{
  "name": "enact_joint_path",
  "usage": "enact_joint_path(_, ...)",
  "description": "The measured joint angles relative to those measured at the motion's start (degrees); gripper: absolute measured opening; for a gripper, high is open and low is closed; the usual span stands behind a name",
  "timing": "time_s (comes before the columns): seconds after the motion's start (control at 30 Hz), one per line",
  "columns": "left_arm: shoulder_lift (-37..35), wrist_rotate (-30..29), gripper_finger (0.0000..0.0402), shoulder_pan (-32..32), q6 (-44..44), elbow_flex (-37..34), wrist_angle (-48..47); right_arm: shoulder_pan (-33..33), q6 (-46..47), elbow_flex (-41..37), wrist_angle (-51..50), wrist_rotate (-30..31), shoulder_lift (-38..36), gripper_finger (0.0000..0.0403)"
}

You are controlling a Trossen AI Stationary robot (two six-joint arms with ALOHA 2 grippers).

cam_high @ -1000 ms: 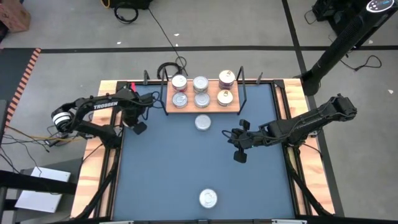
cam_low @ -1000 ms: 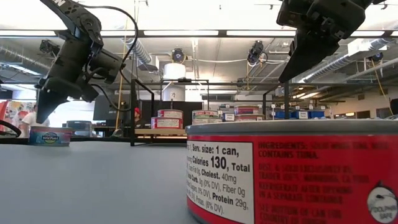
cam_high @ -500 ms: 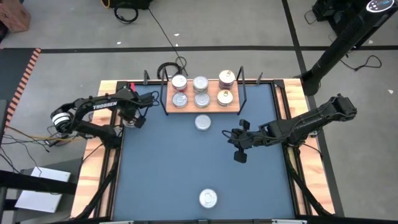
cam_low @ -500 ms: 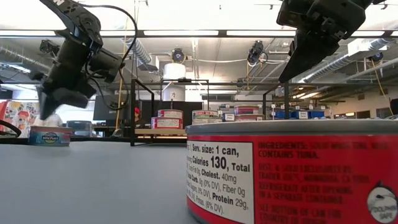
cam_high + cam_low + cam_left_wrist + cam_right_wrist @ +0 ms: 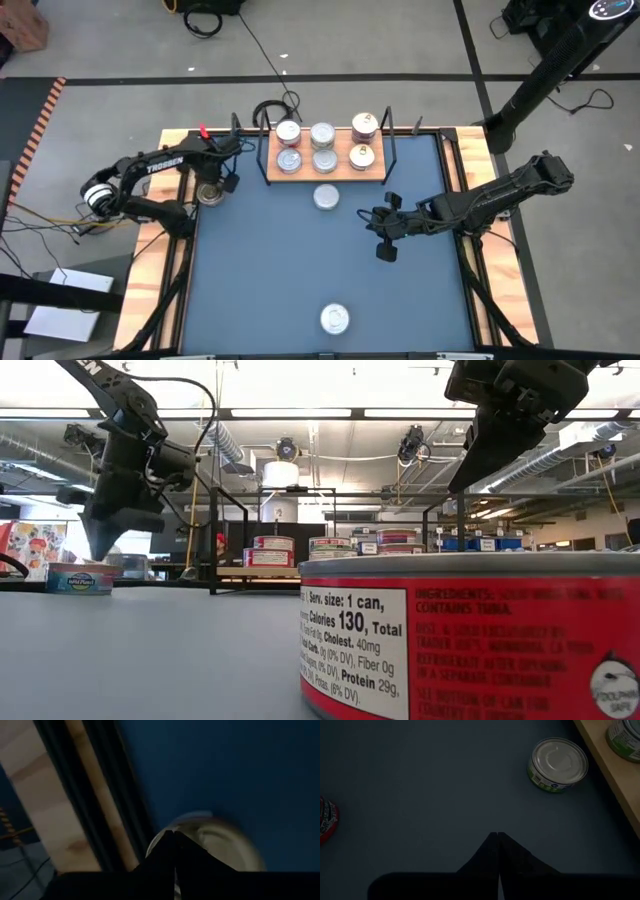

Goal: Stack canned seafood by type on shelf
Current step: Stack the blue tuna can on top of the blue tuna can on the shelf

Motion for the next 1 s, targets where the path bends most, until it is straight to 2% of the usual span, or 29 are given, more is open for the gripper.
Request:
enact_joint_path(0.1, -1.08, 0.16, 0.0006, 1.30, 2.24, 0.00, 2.11, 0.00, -0.09, 0.00, -0.02, 0.00, 0.00, 0.0009)
enact_joint_path(0.23, -3.86, 0.14, 0.0006, 2.09, 9.44, 0.00, 2.11, 0.00, -0.60, 0.00, -0.02, 0.00, -0.01, 0.0009)
enact_joint_path(0.5, -16.31, 0.41, 0.0006, 2.20, 16.04, 1.50, -0.66, 0.00, -0.59, 0.00, -0.02, 0.00, 0.00, 0.0008)
enact_joint_path(0.67, -22.70, 9.00, 0.0006, 2.09, 27.37, 1.64, -4.05, 0.01, -0.61, 0.00, -0.02, 0.00, 0.00, 0.0009)
enact_joint_path(0.83, -23.25, 13.88, 0.0006, 2.11, 34.24, 1.64, -5.24, 0.01, -0.42, 0.00, 0.02, -0.01, 0.00, 0.0009)
enact_joint_path(0.9, -22.35, 15.60, 0.0006, 1.91, 40.39, 1.64, -5.87, 0.01, -0.42, 0.00, 0.02, -0.01, -0.01, 0.0009)
enact_joint_path(1.0, -20.58, 14.69, 0.0006, 0.71, 50.04, 1.13, -8.01, 0.02, -0.42, 0.00, 0.02, 0.00, 0.00, 0.0009)
